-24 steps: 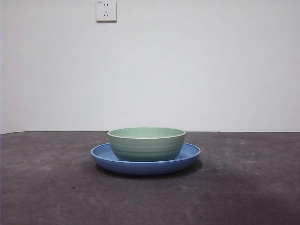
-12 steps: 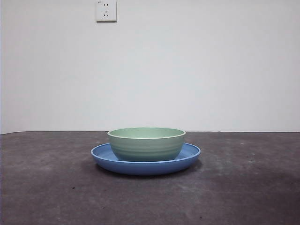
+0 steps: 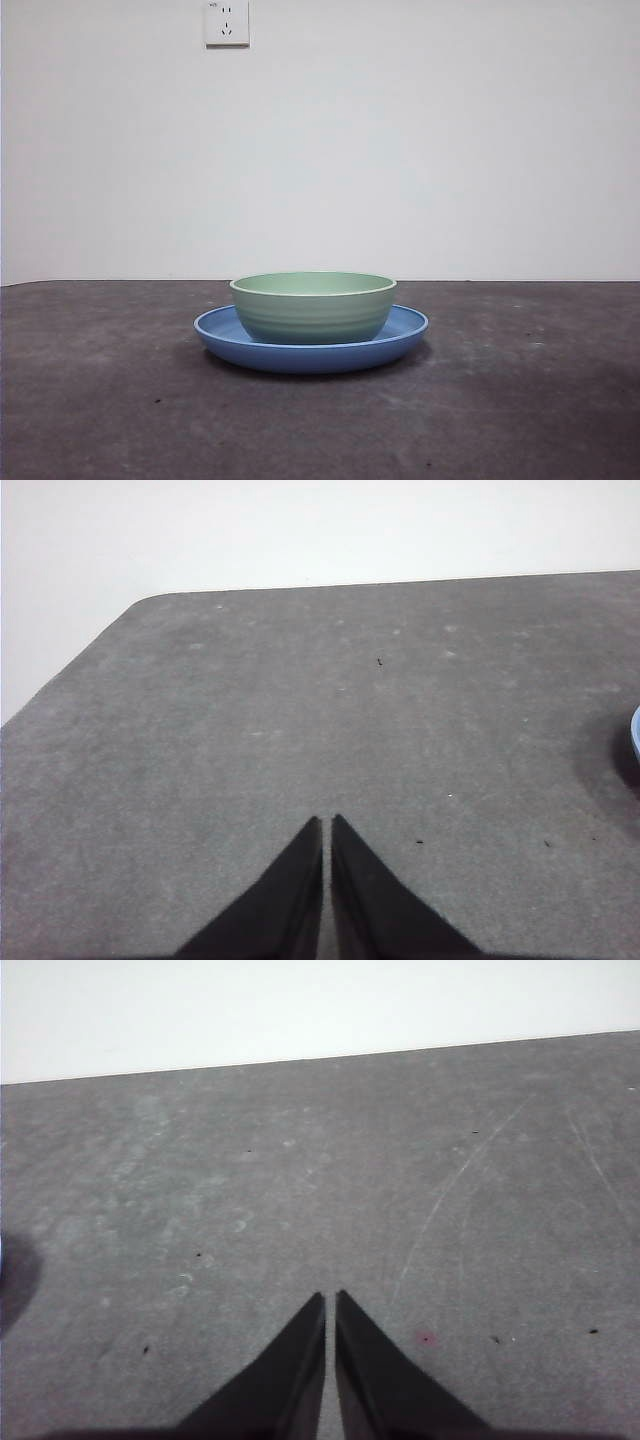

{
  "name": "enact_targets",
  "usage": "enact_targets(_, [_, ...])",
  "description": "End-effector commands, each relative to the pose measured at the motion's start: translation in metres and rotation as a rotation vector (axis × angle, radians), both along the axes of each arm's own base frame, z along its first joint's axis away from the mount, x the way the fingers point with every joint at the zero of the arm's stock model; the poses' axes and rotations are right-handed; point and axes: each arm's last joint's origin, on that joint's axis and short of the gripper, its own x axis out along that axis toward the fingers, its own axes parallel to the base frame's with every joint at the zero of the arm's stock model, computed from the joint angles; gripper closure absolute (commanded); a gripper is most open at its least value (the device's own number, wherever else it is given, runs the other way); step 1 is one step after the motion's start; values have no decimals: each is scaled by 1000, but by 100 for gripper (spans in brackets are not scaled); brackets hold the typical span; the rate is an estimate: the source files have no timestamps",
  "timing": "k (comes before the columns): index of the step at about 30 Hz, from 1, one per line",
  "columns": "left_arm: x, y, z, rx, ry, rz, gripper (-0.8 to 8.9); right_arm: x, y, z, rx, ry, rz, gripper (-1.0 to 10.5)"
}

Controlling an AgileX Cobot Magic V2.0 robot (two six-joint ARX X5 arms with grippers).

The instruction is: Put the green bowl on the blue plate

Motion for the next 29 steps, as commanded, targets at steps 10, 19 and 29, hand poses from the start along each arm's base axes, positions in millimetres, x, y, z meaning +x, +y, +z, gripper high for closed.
enact_targets(10, [1,0,-6,-2,5,8,799,0,0,0,9,-11,-6,934])
enact_targets(19, [1,0,-6,-2,5,8,798,0,0,0,9,-11,-6,934])
enact_targets(29, [1,0,-6,-2,5,8,798,0,0,0,9,-11,-6,934])
